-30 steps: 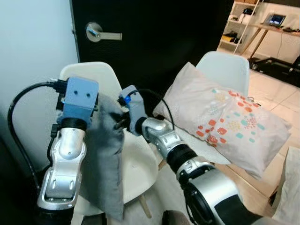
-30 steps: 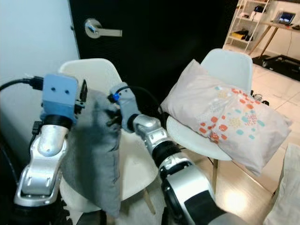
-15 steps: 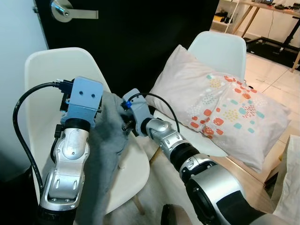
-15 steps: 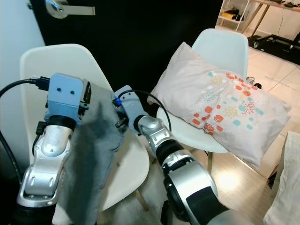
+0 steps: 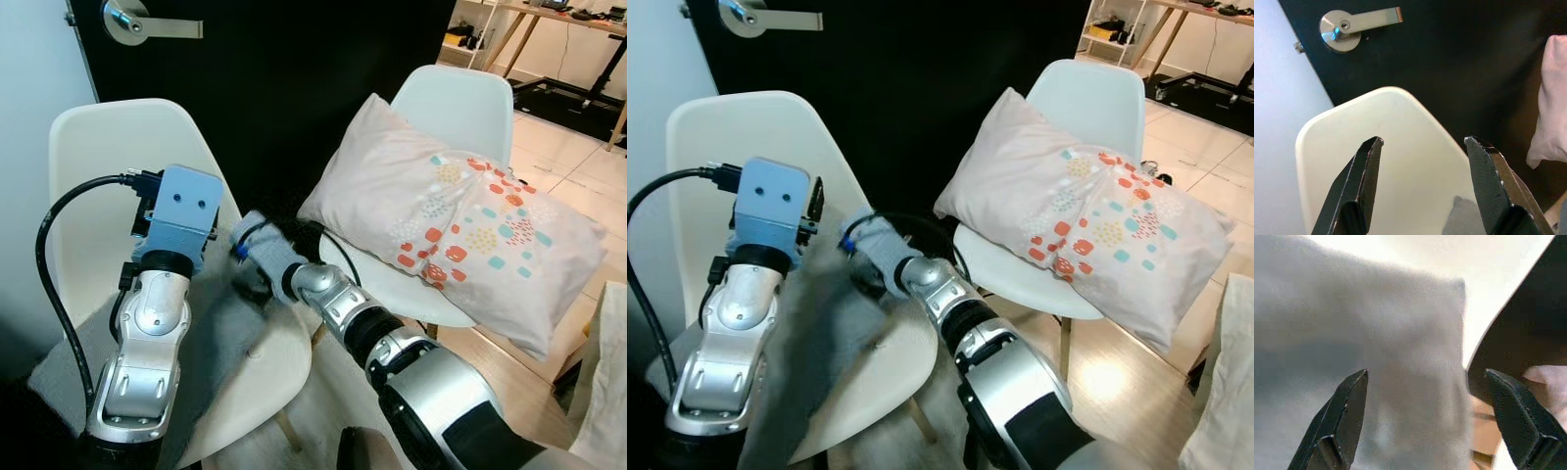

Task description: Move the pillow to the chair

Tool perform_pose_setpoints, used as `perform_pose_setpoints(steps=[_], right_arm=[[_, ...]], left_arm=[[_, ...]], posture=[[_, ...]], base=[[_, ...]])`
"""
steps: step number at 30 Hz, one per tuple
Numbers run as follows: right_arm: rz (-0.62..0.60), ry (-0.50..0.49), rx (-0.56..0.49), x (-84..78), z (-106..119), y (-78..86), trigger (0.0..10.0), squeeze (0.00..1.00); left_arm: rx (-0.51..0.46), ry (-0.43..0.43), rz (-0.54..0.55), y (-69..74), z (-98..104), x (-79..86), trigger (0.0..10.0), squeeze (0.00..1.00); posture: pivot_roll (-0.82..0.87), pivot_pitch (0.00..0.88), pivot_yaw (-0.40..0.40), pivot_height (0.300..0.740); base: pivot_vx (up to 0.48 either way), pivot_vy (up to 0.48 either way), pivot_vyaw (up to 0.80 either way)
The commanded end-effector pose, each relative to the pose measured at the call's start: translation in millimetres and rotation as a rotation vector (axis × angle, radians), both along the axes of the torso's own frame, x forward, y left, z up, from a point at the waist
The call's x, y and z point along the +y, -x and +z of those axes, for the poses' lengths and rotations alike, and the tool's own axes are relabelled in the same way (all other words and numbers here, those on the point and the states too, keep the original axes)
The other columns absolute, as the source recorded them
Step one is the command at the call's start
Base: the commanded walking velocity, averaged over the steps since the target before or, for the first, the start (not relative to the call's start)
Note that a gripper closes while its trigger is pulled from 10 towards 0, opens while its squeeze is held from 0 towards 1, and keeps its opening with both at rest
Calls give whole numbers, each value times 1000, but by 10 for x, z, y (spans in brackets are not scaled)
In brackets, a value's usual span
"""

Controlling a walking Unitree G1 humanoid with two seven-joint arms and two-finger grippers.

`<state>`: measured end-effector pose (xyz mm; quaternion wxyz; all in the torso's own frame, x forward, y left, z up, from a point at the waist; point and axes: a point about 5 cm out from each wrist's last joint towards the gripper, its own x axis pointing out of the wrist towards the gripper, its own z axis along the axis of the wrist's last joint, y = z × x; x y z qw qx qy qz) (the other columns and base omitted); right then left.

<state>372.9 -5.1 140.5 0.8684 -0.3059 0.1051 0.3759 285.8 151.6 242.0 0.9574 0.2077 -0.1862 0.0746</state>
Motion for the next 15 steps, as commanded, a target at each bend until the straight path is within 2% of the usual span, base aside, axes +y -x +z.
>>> perform_pose_setpoints(steps=[1, 4, 5, 6, 7, 8, 9, 10, 11, 12, 15], right_arm=[[-32, 80, -33, -196, -20, -62, 10000, 929], [-32, 80, -33, -196, -20, -62, 10000, 929], [-54, 63, -48, -291, 34, -109, 10000, 757], [-73, -143, -3, -364, 202, -171, 10000, 0], [-73, -143, -3, -364, 202, -171, 10000, 0], [-75, -304, 21, -414, 332, -208, 10000, 0], [-75, -304, 21, -414, 332, -208, 10000, 0], [-50, -513, 64, -473, 452, -221, 10000, 0], [-27, -641, 82, -520, 522, -224, 10000, 0], [-4, -716, 95, -572, 522, -206, 10000, 0], [26, -789, 107, -666, 451, -146, 10000, 0]], left_arm=[[37, 3, -6, -23, -72, -22, 10000, 0], [37, 3, -6, -23, -72, -22, 10000, 0], [39, 4, -8, -34, -74, -32, 10000, 0], [51, 9, -6, -43, -109, -29, 10000, 0], [51, 9, -6, -43, -109, -29, 10000, 0], [60, 13, -4, -49, -135, -25, 10000, 0], [60, 13, -4, -49, -135, -25, 10000, 0], [82, 46, -4, -45, -199, -4, 10000, 0], [98, 69, -5, -41, -244, 12, 10000, 0], [125, 98, -4, -30, -320, 35, 10000, 0], [186, 163, 3, 2, -481, 84, 10000, 0]], posture=[[82, 0, -133, 556], [82, 0, -133, 556], [80, 0, -134, 556], [74, 0, -134, 556], [74, 0, -134, 556], [70, 0, -134, 556], [70, 0, -134, 556], [63, 0, -134, 561], [61, 0, -134, 566], [54, 0, -132, 571], [43, 0, -126, 581]], base=[[0, 0, 0], [0, 0, 0], [0, 0, 0], [0, 0, 0], [0, 0, 0], [0, 0, 0], [0, 0, 0], [0, 0, 0], [0, 0, 0], [0, 0, 0], [0, 0, 0]])
